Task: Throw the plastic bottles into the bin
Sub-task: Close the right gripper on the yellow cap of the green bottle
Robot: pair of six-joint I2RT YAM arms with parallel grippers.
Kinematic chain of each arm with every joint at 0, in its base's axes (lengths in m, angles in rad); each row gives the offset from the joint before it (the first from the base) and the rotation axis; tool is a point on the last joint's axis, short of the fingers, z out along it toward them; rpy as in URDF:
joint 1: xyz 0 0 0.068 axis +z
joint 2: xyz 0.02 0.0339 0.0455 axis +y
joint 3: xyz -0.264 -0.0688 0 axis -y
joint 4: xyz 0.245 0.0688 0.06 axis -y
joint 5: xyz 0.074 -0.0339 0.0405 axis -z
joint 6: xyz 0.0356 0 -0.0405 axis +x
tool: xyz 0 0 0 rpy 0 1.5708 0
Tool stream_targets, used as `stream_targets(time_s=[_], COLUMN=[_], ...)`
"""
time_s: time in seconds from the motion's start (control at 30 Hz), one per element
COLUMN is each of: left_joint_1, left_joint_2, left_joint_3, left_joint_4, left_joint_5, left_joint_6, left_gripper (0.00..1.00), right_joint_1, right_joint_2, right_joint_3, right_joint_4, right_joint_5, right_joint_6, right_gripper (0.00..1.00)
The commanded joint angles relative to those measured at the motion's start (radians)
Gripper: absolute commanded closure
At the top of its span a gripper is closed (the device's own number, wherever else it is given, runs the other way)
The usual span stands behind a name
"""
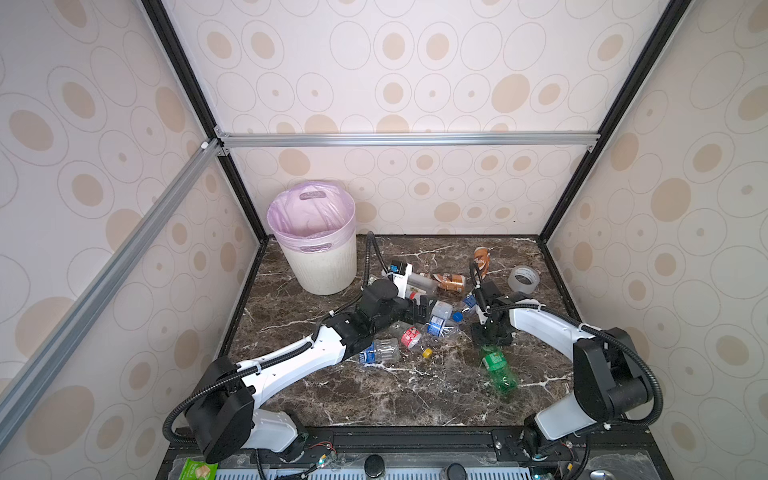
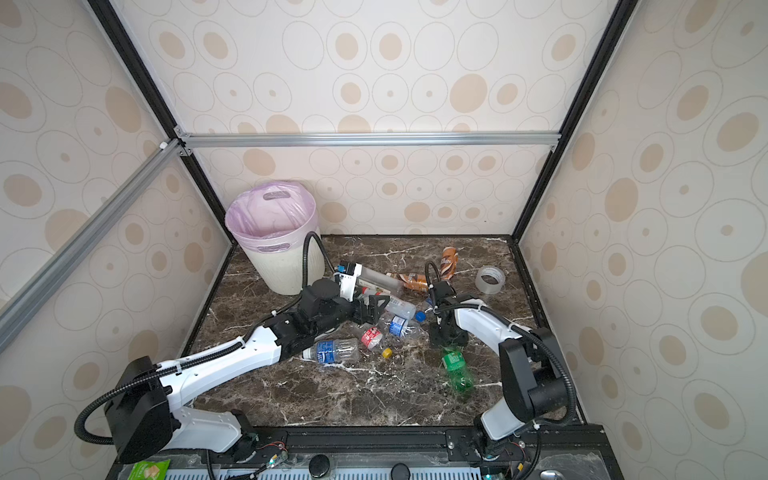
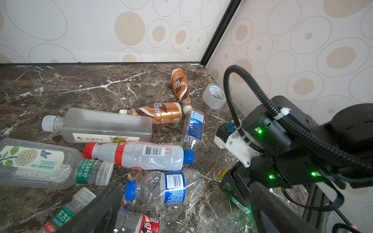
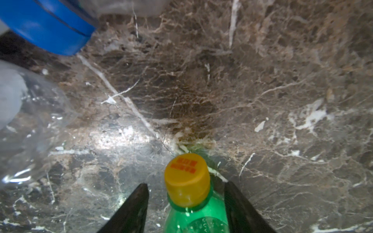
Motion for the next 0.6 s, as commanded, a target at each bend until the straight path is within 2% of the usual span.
stream_targets(time_s=[0.0,0.2,0.43,0.57], left_joint_1=[-0.008,-0.008,-0.009,-0.008], left_joint_2=[0.015,0.035,0.048,0.062], left_joint_3=[0.035,0.041,0.049,0.062], left_joint_4=[-0.006,-0.012,-0.019,-0.023], left_joint_5=[0.0,-0.001,-0.003,0.002], left_joint_6=[0.002,0.009,0.014,0.014], left_gripper=[0.01,0.01,0.01,0.01], right_joint_1=[-0.004,-0.003,-0.004,-0.004], right_joint_2=[0.024,0.055,0.056,0.044], right_joint_3=[0.021,0.032,0.033,0.035], right_joint_4=[0.004,0.016,0.02,0.015], right_joint_5=[0.01,0.007,0.034,0.04], right_joint_6=[-0.007,-0.008,-0.01,-0.01], right_gripper=[0.41,0.52,0.7,0.75])
